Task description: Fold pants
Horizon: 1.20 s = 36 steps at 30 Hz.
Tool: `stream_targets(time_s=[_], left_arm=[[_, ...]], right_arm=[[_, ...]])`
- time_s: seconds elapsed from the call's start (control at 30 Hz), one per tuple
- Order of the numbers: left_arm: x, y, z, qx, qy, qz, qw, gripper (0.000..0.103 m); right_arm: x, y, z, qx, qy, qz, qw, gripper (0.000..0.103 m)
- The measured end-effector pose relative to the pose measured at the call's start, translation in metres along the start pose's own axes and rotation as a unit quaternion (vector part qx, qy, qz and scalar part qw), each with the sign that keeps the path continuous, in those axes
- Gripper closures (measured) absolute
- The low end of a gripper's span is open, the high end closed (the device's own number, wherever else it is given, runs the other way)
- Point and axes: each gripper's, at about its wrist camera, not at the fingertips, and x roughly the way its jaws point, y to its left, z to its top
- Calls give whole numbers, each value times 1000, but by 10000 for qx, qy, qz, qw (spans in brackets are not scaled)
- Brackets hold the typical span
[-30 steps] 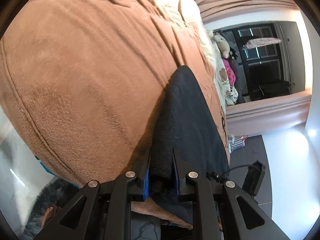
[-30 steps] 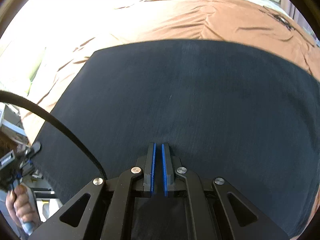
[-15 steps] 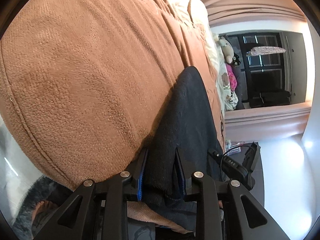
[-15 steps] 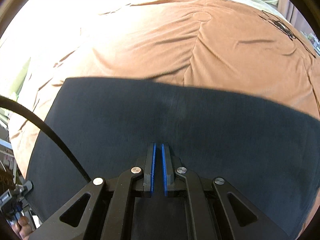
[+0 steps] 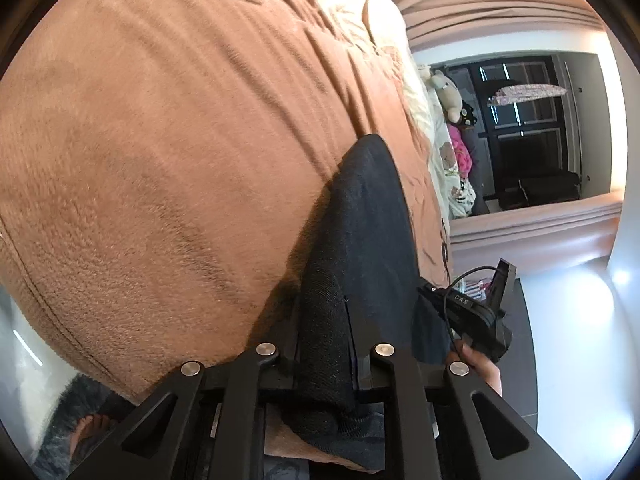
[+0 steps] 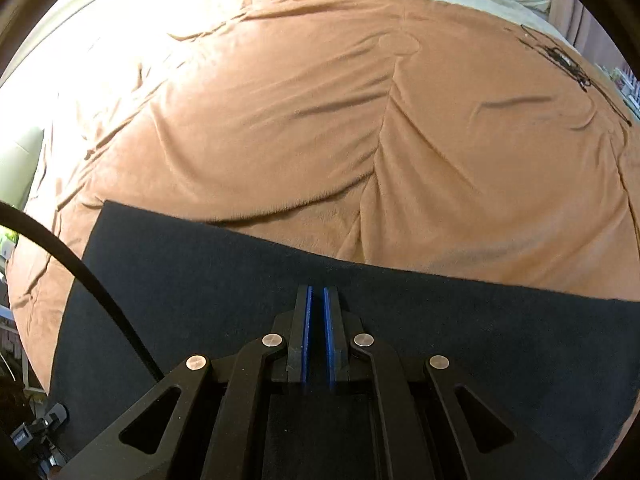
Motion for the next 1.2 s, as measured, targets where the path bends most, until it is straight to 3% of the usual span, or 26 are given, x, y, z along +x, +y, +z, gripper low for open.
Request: stream_targets(time_s=[0.2, 0.37, 0.67, 0.77, 0.83, 0.93, 1.07, 1.13, 1.17, 1.2], left_arm=[[-9, -29, 2, 353, -66, -96, 9993, 87], [-12, -62, 3, 707, -98, -167, 9973, 88], [-7, -135, 1, 1464, -25, -361, 9886, 87], [-4, -158, -4, 1725, 27, -469, 9839, 87], [-1, -173, -8, 1882, 76, -552, 9805, 87], [6, -198, -15, 2136, 172, -642, 9747, 87], [17, -227, -29, 2452, 315, -751, 9660, 87], [24, -241, -37, 2591, 386, -736, 9623, 87], [27, -247, -41, 2658, 414, -738, 9603, 87], [29, -253, -44, 2718, 441, -753, 9584, 87]], right_arm=[[-7, 2, -24, -75, 263, 522, 9983, 100], [-14, 7, -61, -311, 314, 622, 9971, 100], [-45, 0, -119, -97, 357, 1250, 9915, 100], [-52, -15, -137, 346, 444, 1554, 9862, 100], [-64, -23, -146, 367, 307, 1422, 9887, 100], [-91, -45, -156, 574, -40, 1610, 9853, 100], [-123, -79, -165, 831, -572, 1544, 9828, 99], [-135, -99, -170, 1019, -752, 1638, 9783, 94], [-141, -109, -173, 1122, -859, 1680, 9756, 83], [-147, -120, -176, 1203, -982, 1637, 9742, 62]])
